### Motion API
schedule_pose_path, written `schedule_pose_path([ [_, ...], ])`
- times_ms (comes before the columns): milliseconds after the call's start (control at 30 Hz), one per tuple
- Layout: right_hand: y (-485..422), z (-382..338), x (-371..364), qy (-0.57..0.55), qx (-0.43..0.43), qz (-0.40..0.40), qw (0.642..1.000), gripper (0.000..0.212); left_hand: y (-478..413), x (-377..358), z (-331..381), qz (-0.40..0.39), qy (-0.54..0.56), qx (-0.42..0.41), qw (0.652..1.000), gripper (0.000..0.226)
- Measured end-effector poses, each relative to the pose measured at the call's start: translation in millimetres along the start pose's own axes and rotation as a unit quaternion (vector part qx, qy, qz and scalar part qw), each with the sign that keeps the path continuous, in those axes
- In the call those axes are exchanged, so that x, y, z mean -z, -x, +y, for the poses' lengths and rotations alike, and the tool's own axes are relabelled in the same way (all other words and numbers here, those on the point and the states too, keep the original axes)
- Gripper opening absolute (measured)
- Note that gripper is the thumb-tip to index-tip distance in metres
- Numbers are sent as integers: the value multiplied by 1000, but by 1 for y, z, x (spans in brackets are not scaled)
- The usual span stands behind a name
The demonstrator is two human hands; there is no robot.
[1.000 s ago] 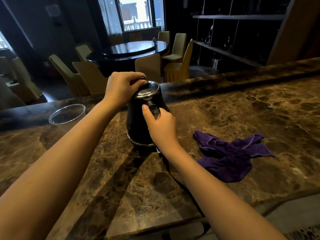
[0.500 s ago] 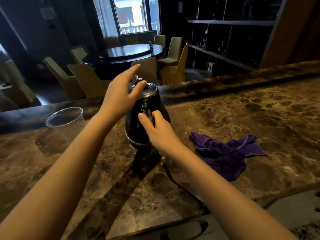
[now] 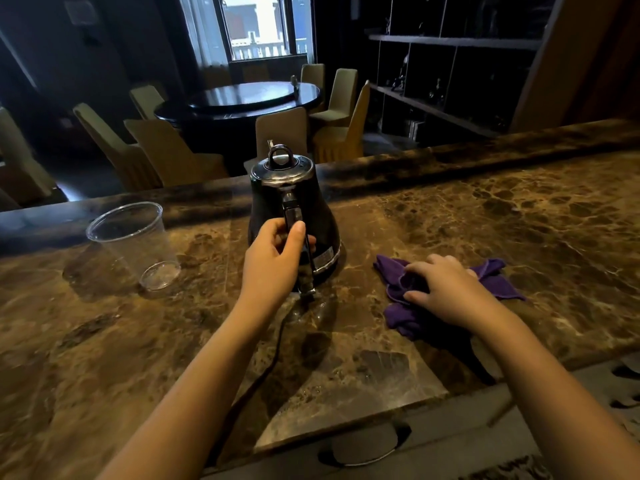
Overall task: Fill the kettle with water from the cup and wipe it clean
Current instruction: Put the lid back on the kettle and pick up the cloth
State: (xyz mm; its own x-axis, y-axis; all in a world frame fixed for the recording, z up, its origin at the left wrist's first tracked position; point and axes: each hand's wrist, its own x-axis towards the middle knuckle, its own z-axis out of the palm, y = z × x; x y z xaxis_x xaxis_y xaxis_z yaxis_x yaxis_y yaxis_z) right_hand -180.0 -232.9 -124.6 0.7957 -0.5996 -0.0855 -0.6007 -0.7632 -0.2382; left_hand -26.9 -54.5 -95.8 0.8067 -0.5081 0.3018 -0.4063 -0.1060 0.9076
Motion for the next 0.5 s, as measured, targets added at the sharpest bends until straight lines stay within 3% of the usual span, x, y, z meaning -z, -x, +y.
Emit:
schedule_pose_path([
  [200, -5, -1, -4, -130, 12, 113, 985, 13, 2, 8, 0, 2, 43, 33, 999, 25],
  [300, -5, 0, -8, -142, 9, 141, 980, 19, -5, 25, -3, -1, 35, 64, 997, 39],
  [400, -7, -1, -18, -83, 1, 69, 994, 42, -19, 43, 1, -64, 77, 104, 989, 51],
  [500, -11, -5, -24, -69, 9, 91, 993, 27, -29, 47, 8, -112, 91, 119, 982, 50],
])
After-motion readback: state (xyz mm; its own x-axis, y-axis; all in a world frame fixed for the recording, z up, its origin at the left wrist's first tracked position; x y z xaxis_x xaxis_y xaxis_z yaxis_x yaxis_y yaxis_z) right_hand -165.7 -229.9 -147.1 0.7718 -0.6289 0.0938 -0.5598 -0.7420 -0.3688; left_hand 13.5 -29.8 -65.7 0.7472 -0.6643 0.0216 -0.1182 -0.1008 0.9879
